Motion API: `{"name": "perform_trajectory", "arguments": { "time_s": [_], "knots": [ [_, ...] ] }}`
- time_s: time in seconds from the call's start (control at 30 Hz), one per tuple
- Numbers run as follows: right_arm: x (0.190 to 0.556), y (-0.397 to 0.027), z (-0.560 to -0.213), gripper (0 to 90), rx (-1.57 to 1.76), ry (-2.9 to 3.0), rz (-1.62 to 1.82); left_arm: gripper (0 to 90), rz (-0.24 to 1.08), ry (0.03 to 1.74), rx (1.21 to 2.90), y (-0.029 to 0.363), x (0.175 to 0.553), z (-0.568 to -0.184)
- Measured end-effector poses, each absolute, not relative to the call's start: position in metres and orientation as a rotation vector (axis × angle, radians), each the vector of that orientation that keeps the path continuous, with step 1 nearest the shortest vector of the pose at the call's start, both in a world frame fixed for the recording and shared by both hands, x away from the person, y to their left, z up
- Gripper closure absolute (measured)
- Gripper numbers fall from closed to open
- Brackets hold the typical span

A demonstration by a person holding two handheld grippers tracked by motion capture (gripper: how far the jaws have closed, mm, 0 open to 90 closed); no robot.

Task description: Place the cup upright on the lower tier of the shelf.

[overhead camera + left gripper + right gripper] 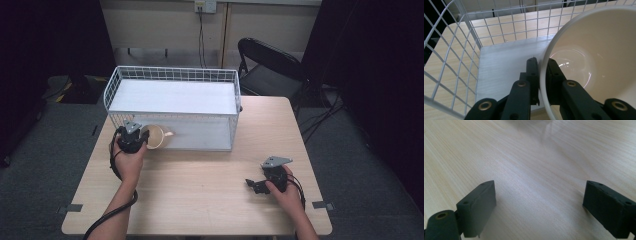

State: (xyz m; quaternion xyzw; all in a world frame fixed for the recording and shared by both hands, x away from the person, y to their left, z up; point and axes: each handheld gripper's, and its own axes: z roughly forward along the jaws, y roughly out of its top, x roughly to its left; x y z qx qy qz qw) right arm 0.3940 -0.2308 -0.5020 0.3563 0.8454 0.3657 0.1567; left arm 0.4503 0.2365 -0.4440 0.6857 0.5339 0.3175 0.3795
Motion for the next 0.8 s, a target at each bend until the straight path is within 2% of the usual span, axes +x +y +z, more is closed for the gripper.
{"name": "perform_trajectory", "arguments": {
  "time_s": [0.43,0.8],
  "knots": [
    [0.394,-0.231,-0.502,10.5,1.020,2.420,1.046,82.8,0.864,1.388,1.745,0.232,0.462,-0.447],
    [0.394,-0.231,-0.502,10.5,1.020,2.420,1.047,82.3,0.848,1.422,1.714,0.231,0.469,-0.453]
  ]
}}
